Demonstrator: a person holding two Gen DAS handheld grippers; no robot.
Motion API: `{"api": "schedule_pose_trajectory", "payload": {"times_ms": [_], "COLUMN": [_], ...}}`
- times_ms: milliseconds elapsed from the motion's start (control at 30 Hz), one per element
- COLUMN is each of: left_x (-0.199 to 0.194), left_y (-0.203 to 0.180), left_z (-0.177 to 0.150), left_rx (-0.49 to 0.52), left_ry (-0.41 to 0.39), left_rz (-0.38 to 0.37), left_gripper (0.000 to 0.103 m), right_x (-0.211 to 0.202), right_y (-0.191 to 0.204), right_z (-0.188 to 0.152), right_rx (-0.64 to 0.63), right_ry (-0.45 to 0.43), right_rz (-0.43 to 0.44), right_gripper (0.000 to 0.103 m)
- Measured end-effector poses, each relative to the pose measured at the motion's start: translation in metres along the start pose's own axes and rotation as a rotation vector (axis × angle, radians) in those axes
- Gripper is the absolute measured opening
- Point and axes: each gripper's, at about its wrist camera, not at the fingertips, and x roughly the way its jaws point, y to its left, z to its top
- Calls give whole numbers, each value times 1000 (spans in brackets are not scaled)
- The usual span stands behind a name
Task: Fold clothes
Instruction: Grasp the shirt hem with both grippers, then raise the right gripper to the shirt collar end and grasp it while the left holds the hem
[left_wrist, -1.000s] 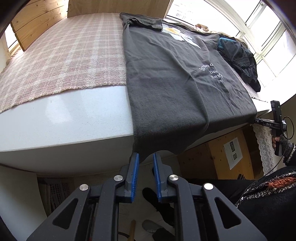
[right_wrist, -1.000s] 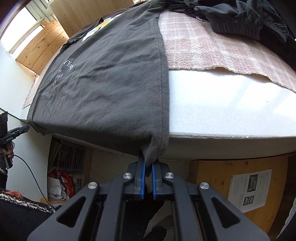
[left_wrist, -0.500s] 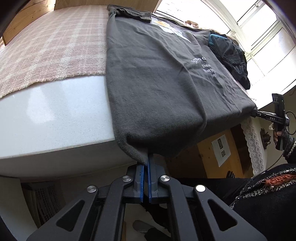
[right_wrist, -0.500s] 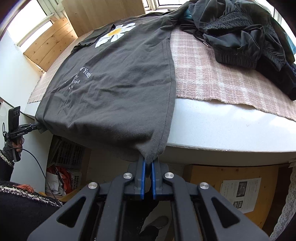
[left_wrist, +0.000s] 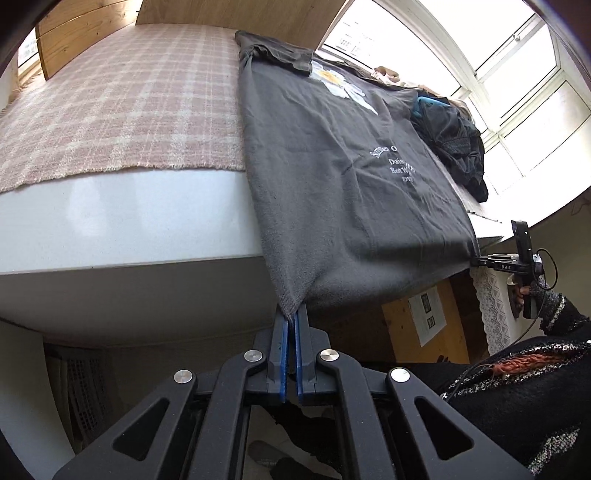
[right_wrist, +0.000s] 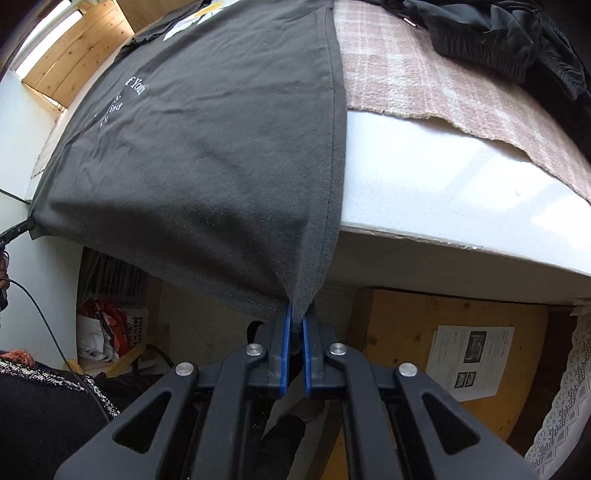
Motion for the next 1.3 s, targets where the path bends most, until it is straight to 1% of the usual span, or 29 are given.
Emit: {"api": "schedule_pose_trajectory", "payload": {"times_ms": [67,133,200,333,367,400,433,500,533,600,700,767,800,867,900,933,1000,1100,1167,1233,1300], "left_x": [-5,-11,-17,-20,-20,-20,-21,-23,-25,-25,-24,-22,-21,-20,-19,-19,-19,-20,-21,-22,-23], "left_y": [-1,-3,-6,-18,-22,-26,-30,-34,-36,-39,-50,-60,-64,-71,-74,-77,-80,-86,-87,-88,-90], "left_z": [1,3,4,7,8,8,8,10,11,16,22,29,32,37,40,42,46,51,52,53,53], "left_rx": [3,12,20,26,25,26,29,20,8,-21,-56,-70,-79,-100,-112,-120,-136,-153,-154,-155,-152], "left_ry": [-20,-40,-57,-73,-76,-79,-81,-91,-98,-106,-109,-107,-105,-106,-107,-107,-107,-107,-112,-115,-116], "left_rz": [-13,-13,-10,2,6,12,18,33,44,71,112,141,154,171,178,183,190,199,198,196,196], "left_gripper": [2,2,2,2,2,2,2,2,2,2,2,2,2,2,2,2,2,2,2,2,2], "right_x": [-11,-32,-55,-117,-131,-140,-148,-150,-146,-122,-64,-18,2,39,54,67,91,111,123,134,144], "right_y": [2,3,4,42,58,76,94,140,164,212,275,310,322,345,356,365,376,386,388,390,389], "right_z": [3,7,19,91,116,147,179,246,276,345,441,491,511,538,547,549,554,562,565,564,562], "right_rx": [-13,-24,-30,-188,-252,-304,-356,-437,-474,-547,-569,-532,-506,-461,-454,-456,-459,-441,-411,-412,-413], "right_ry": [4,-12,-23,-150,-194,-224,-253,-305,-330,-346,-278,-213,-175,-123,-102,-87,-58,-21,26,50,74], "right_rz": [-7,-25,-36,-49,-54,-38,-21,13,34,57,75,102,123,125,118,105,52,5,9,-41,-63], "right_gripper": [6,8,8,8,8,15,33,54,54,54,54,54,54,54,54,54,54,54,54,54,54]}}
